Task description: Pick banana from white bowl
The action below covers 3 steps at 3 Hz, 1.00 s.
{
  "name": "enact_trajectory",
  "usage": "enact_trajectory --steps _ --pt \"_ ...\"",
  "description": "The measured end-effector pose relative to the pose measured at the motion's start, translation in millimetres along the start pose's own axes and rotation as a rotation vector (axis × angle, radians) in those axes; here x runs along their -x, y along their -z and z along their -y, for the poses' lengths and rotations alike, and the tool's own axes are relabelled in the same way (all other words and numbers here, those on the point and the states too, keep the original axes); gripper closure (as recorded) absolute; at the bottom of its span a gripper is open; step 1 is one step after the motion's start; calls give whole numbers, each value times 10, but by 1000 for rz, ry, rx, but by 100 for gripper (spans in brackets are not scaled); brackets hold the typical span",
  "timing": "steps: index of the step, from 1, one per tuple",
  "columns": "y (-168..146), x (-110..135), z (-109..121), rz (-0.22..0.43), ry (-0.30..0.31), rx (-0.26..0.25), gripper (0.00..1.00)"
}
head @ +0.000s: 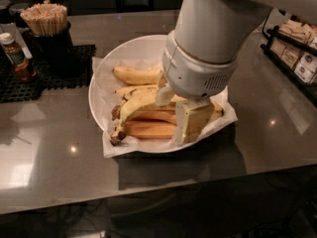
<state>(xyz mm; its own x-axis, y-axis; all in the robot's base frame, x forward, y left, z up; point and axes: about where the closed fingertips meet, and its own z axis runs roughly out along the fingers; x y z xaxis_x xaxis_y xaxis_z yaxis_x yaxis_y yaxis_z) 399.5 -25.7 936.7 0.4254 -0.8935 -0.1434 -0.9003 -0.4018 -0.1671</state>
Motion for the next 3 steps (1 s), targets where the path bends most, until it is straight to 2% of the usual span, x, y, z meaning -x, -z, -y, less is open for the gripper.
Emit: enact_trajectory --steps 2,3 --pt "507 -328 -17 -72 -151 -149 37" --pt "472 -499 -2 -78 -256 -185 37"
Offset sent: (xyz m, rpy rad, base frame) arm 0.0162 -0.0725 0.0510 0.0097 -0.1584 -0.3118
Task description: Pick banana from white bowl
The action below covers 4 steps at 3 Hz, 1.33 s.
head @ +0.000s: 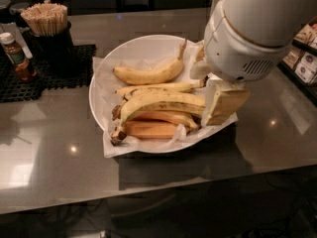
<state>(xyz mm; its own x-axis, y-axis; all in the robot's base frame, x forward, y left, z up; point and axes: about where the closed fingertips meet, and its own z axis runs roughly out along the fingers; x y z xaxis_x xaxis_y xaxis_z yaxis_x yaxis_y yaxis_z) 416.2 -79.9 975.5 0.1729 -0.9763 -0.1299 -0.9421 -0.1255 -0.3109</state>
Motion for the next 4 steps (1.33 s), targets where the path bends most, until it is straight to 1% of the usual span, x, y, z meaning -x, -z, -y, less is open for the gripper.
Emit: enact_trajectory --steps 1,2,3,4 --pt "-236 -77 80 11 -62 20 37" --pt "-515 -153 168 23 -105 65 36" --pt "-777 -200 246 33 -131 113 35" --pt "-976 -199 280 46 -137 153 42"
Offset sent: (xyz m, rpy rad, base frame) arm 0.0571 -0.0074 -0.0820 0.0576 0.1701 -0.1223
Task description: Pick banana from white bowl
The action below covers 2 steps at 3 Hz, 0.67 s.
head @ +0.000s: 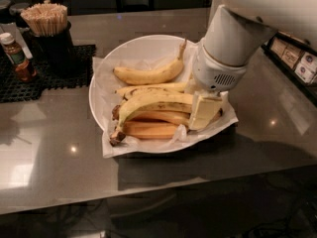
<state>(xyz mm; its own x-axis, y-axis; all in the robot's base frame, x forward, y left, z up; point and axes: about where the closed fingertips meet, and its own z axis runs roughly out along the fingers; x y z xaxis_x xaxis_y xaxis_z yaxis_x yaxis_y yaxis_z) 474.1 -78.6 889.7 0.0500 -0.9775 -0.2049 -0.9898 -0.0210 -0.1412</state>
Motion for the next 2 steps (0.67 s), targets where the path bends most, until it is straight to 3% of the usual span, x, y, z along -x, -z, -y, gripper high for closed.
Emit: enact_trajectory --steps 2 --pt "-50 117 -128 -19 46 25 84"
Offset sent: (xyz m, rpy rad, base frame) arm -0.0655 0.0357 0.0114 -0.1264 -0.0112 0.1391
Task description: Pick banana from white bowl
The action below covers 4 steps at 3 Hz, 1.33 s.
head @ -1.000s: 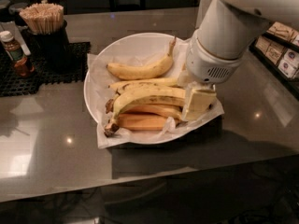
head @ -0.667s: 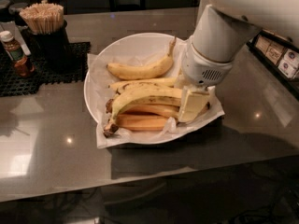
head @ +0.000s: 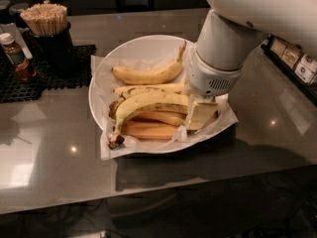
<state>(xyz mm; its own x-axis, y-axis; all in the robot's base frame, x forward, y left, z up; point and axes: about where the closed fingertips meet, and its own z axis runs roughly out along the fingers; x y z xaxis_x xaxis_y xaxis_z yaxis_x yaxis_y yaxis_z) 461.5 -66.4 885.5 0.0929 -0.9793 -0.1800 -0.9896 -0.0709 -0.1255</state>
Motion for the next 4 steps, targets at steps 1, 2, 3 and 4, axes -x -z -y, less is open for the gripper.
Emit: enact_trajectory --steps 1,2,3,4 --pt "10 22 -15 -6 5 3 100" --pt "249 275 -253 -87 96 -14 100" --pt "634 456 -444 -84 183 -65 100" --pt "1082 582 -670 -21 249 -151 100"
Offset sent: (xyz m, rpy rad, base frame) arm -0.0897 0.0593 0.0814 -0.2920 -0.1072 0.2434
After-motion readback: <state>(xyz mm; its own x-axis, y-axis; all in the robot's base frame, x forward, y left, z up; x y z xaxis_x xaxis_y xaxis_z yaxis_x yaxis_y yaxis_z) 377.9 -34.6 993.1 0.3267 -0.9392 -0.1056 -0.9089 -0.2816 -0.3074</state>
